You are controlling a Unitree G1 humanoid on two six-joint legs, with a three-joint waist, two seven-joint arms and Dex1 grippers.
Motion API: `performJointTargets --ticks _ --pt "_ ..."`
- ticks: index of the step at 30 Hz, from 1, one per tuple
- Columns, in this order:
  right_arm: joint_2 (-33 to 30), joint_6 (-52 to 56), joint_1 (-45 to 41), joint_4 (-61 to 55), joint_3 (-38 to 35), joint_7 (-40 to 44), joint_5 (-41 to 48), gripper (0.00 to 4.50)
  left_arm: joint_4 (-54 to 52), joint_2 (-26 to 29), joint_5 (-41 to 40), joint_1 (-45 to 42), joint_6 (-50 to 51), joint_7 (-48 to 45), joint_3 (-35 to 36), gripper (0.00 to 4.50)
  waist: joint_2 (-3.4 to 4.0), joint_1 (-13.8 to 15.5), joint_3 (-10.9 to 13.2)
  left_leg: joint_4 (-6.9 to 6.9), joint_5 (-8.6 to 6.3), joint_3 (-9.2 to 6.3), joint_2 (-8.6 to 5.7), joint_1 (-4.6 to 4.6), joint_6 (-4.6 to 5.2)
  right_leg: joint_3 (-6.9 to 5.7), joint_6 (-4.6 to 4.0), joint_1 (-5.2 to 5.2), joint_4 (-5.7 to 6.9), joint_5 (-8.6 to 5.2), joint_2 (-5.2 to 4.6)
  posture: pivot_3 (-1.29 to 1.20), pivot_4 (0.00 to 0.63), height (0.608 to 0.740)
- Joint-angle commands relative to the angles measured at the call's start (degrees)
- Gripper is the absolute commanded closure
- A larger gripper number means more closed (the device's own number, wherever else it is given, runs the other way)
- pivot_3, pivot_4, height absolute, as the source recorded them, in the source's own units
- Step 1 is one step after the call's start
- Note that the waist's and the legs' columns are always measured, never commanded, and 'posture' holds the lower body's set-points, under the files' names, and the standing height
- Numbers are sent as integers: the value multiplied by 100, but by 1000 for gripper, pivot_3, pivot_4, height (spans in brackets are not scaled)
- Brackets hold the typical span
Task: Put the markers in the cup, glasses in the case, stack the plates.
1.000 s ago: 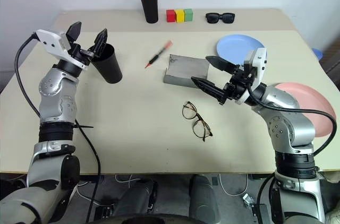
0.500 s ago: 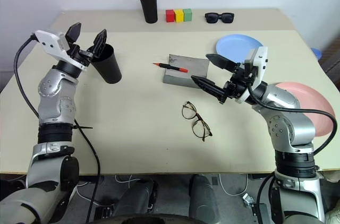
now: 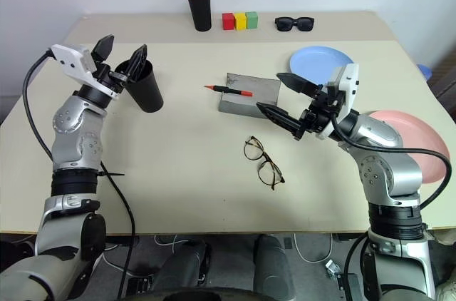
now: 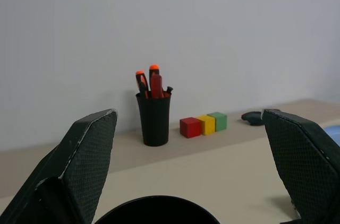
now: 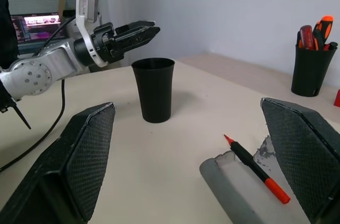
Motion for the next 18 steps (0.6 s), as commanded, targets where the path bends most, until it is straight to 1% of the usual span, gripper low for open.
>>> performJointTargets --ticks 1,11,18 --pt "25 -127 6 -142 -90 -24 25 0 -12 22 -43 -188 -94 1 3 49 0 2 0 0 0 0 0 0 0 0 0 0 0 0 0 0 150 740" --pt "29 -78 106 -256 -76 -102 58 0 -27 -9 -52 -218 -11 7 -97 49 0 -3 0 0 0 0 0 0 0 0 0 0 0 0 0 0 150 740" --pt "-9 -16 56 -214 -108 -114 90 0 -185 -170 -100 -320 197 87 -196 49 0 3 0 0 0 0 0 0 0 0 0 0 0 0 0 0 150 740"
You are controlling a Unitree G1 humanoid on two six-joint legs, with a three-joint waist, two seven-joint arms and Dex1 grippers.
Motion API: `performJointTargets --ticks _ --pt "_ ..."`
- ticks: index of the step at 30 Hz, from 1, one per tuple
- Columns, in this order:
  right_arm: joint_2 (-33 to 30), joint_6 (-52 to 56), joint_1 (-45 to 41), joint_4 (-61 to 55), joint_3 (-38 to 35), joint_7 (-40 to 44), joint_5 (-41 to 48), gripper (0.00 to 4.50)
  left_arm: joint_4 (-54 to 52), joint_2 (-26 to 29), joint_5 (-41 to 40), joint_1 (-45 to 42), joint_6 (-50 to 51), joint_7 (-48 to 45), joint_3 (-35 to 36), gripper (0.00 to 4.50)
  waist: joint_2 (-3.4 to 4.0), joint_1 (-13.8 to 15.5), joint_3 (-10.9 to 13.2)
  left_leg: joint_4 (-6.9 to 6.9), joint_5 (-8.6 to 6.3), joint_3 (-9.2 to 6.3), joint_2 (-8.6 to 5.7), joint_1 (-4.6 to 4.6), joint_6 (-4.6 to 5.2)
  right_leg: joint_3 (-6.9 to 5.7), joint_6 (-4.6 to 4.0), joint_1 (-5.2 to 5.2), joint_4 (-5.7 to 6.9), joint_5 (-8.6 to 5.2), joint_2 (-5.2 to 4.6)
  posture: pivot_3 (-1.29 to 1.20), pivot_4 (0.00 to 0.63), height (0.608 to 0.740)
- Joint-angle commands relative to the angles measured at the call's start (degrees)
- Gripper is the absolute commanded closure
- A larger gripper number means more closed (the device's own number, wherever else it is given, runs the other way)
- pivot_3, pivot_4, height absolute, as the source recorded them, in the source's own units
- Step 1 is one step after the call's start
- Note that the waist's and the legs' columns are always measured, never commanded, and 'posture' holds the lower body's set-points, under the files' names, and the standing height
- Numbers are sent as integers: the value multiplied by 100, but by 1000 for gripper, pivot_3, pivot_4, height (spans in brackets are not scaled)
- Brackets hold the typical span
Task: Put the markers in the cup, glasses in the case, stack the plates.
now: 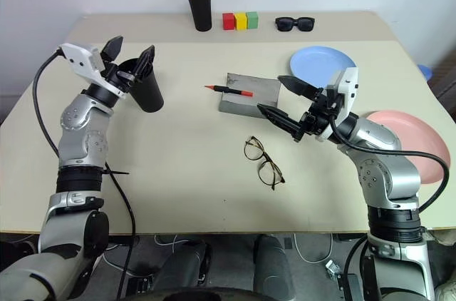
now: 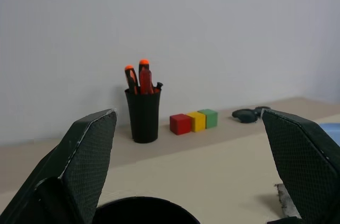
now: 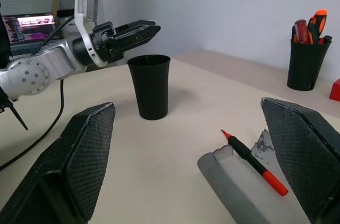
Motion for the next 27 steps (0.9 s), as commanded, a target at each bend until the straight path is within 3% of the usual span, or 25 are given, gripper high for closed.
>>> performJointTargets --ticks 1,5,13,17,20,23,27 --pt "-54 -25 -53 -205 -106 0 81 0 -281 -26 -49 -191 38 57 -43 49 0 1 0 0 0 0 0 0 0 0 0 0 0 0 0 0 150 740" --pt "-24 -57 -40 -182 -109 -31 48 0 -334 -103 42 -295 339 321 -148 49 0 -4 0 0 0 0 0 1 0 0 0 0 0 0 0 0 150 740" --pt "92 -200 -112 -103 -45 -92 -41 0 -191 -656 285 -1560 1956 1001 -817 49 -2 40 1 7 0 -4 -5 -8 1 -1 7 3 -3 4 0 0 150 740" --pt "143 -319 -150 -40 2 -132 -121 0 851 -1287 370 -2433 2884 1343 -986 49 -2 31 1 7 -2 -3 -7 -6 4 -1 10 4 -5 5 0 0 150 740" --pt "189 -384 -122 -58 0 -173 -157 0 2058 -1624 306 -3098 2762 1687 -694 49 -3 -37 1 3 -2 2 -6 -3 5 0 10 3 -4 4 0 0 150 740" --pt "177 -372 -47 -130 -53 -225 -139 0 3273 -1879 428 -3626 2318 2758 -386 49 -4 -102 2 2 -2 0 -5 -4 5 -1 11 2 -6 4 0 0 150 740" --pt "150 -341 98 -266 -92 -302 -115 0 4124 -2088 587 -3992 2194 3679 -257 49 -4 -97 2 -3 -2 1 -5 -1 5 0 12 1 -6 4 -1 0 150 740"
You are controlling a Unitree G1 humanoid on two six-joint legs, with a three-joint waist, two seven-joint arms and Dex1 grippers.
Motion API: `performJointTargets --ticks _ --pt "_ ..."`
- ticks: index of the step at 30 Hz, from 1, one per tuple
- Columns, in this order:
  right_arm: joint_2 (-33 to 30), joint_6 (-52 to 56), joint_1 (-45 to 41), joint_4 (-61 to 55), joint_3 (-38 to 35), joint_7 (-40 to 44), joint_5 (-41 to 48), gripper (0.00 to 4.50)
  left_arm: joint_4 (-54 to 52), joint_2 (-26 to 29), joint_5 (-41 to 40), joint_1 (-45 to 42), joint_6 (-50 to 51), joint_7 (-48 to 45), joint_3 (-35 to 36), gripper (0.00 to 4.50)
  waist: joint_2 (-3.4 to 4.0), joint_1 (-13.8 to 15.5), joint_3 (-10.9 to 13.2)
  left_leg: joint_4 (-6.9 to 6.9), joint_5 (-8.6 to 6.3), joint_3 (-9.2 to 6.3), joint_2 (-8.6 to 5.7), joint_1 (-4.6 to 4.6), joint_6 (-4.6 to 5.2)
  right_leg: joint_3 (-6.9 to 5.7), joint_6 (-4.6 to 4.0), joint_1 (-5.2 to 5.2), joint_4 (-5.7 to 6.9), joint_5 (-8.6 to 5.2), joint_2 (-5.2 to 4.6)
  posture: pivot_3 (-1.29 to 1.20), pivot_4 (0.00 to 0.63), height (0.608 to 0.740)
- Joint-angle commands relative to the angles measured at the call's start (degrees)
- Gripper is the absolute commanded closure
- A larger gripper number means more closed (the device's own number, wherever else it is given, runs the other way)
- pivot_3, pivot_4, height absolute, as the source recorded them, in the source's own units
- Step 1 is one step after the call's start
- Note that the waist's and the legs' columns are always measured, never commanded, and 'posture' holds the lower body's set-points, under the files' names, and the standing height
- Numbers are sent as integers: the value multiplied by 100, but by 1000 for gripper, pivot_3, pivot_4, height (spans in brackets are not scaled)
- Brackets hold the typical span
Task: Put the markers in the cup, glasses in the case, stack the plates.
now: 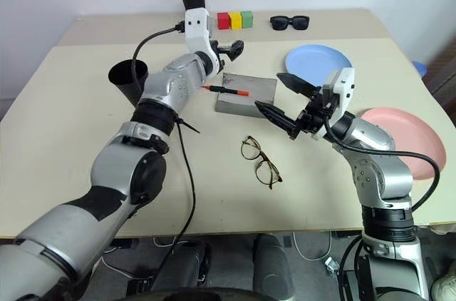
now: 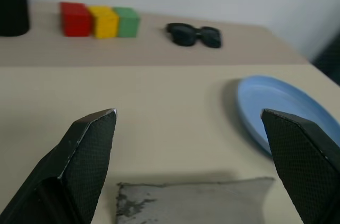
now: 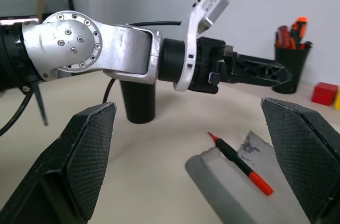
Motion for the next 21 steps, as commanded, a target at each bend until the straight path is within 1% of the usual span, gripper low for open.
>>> performJointTargets --ticks 1,6,11,15,17,21 --pt "-39 -43 87 -307 -173 -68 80 0 509 -155 76 -350 -39 802 225 49 0 18 0 0 0 0 0 -1 0 0 0 0 0 0 0 0 150 740" --pt "-46 23 110 -399 -177 -163 123 0 874 -414 -1 -537 280 1257 457 49 -2 39 1 5 0 -1 -7 -8 0 0 7 0 -2 3 -5 0 150 740" --pt "-30 28 95 -382 -139 -189 106 0 1096 -473 -368 -546 297 1555 1034 49 -2 -2 1 5 0 0 -6 -5 0 0 8 0 -3 3 -5 0 150 740" --pt "-24 15 105 -308 -131 -196 75 0 1333 -436 -180 -641 644 2432 1039 49 -2 11 1 4 0 2 -5 -1 -1 0 9 0 1 3 -5 0 150 740" --pt "-20 26 118 -336 -126 -201 83 0 1411 -450 -67 -662 748 2628 969 49 -2 18 1 5 1 2 -6 -3 -1 1 9 0 0 4 -5 0 150 740" --pt "-10 81 121 -375 -135 -236 124 0 1495 -485 13 -626 629 2815 1020 49 -2 31 1 5 2 1 -7 -5 -4 0 8 0 0 4 -5 0 150 740"
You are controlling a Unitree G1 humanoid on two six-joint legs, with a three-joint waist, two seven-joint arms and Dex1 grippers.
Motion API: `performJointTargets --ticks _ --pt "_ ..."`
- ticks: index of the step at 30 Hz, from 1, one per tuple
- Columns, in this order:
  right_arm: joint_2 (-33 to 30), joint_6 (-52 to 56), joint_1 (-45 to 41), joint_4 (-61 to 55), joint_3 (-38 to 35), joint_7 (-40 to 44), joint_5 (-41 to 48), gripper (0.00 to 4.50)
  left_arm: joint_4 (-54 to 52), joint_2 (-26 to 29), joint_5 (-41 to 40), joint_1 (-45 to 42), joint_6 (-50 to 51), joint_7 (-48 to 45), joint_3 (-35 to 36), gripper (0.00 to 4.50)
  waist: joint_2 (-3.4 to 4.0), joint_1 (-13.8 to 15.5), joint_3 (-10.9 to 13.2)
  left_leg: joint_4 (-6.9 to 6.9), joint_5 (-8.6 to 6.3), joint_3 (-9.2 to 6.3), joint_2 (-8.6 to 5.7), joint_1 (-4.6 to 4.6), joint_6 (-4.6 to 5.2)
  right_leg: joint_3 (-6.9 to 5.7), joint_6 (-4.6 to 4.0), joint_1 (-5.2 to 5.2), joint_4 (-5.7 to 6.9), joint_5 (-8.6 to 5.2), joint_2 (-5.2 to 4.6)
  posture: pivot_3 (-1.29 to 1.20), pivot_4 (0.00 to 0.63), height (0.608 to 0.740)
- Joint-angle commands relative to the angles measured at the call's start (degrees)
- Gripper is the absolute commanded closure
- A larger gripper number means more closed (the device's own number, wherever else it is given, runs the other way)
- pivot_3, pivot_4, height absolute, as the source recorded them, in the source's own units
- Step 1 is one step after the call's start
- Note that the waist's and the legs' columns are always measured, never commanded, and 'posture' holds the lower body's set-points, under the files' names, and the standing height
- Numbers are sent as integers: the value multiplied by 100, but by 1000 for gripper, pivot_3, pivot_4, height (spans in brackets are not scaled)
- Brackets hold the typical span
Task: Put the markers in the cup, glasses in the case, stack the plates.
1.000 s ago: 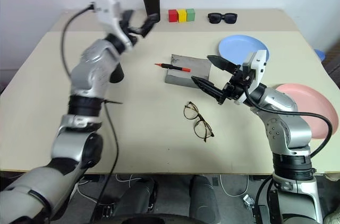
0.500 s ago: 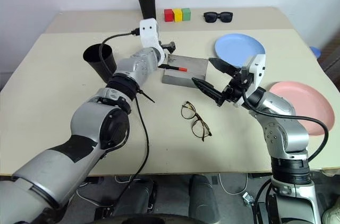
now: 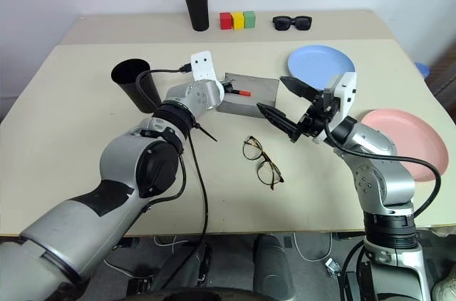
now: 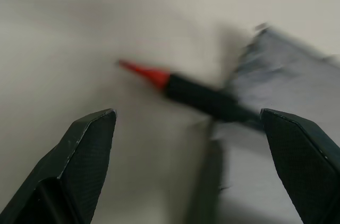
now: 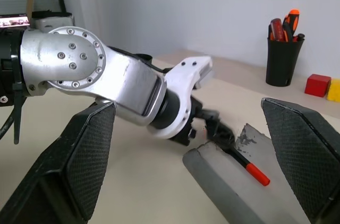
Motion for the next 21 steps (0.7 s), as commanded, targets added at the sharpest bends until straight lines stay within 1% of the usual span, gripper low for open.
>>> performJointTargets --ticks 1,4,6,9,13,15,18,19,20,21 --pt "10 19 -47 -213 -131 -54 148 0 -22 -24 26 -206 -99 180 55 49 0 1 0 0 0 0 0 0 -1 0 0 0 0 0 0 0 150 740" --pt "14 73 -45 -256 -158 -94 202 0 21 -34 -127 -198 -241 213 272 49 0 1 0 0 0 0 0 0 -1 0 0 0 0 0 -1 0 150 740" --pt "-8 100 -27 -298 -170 -119 234 0 54 -40 -90 -226 -307 235 304 49 0 -4 0 0 0 0 0 0 0 0 0 0 0 0 -1 0 150 740" --pt "-40 150 17 -370 -189 -162 292 0 116 -44 -36 -261 -335 377 334 49 0 -4 0 0 0 0 0 1 -1 0 0 0 0 0 -1 0 150 740" --pt "-62 202 83 -454 -189 -186 319 0 111 -82 143 -316 -560 149 198 49 0 0 0 0 0 1 0 0 0 0 0 0 0 0 -1 0 150 740" --pt "-83 221 101 -477 -196 -191 330 0 124 -101 134 -328 -499 159 223 49 0 0 0 0 1 1 0 0 -2 0 0 0 0 0 -1 0 150 740" --pt "-116 242 105 -485 -211 -187 342 0 106 -123 -45 -292 -613 85 428 851 0 -3 0 0 0 1 0 0 0 0 0 0 0 0 -1 0 150 740" --pt "-126 246 100 -488 -203 -181 336 0 110 -120 -8 -290 -598 97 405 1403 0 -2 0 0 -1 1 0 0 1 0 0 0 0 0 -1 0 150 740" --pt "-136 248 98 -491 -193 -174 328 0 116 -120 15 -289 -573 114 394 1827 0 -5 0 0 -1 1 0 0 1 0 0 0 0 0 -1 0 150 740" --pt "-147 246 95 -492 -175 -157 317 0 120 -116 35 -285 -563 125 384 2344 0 -10 0 0 -1 1 0 1 1 0 0 0 0 0 -1 0 150 740"
